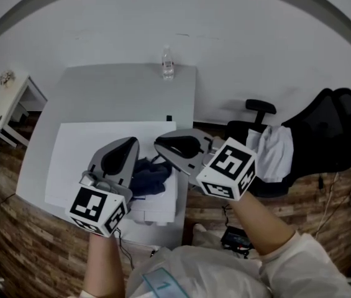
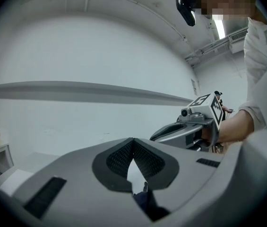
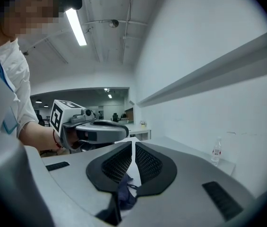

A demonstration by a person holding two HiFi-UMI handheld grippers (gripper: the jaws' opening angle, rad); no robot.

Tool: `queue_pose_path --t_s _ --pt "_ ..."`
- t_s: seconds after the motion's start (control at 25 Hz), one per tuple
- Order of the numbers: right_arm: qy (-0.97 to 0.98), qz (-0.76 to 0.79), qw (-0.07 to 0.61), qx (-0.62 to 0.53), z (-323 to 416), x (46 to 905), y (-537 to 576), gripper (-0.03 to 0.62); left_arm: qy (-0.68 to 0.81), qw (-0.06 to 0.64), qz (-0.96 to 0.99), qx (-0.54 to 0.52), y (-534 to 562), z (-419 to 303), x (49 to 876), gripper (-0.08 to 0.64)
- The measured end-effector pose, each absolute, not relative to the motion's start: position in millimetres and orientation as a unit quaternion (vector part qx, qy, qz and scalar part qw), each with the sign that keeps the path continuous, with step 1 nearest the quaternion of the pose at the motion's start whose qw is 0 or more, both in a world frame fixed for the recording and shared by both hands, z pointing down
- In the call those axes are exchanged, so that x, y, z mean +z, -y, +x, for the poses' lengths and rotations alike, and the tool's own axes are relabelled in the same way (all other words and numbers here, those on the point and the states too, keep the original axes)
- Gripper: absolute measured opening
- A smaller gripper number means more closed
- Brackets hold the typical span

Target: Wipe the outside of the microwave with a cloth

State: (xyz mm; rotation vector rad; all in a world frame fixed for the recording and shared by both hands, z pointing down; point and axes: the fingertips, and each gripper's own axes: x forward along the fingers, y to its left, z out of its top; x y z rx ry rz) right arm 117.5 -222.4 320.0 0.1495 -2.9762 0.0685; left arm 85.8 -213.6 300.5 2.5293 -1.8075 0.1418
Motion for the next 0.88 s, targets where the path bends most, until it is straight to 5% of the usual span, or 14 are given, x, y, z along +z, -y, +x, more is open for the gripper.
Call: queue_pose_path --t_s 0.88 --pt "0.995 0.07 0.075 0.015 122 311 229 0.038 0.578 0.009 0.814 0.046 213 88 293 0.002"
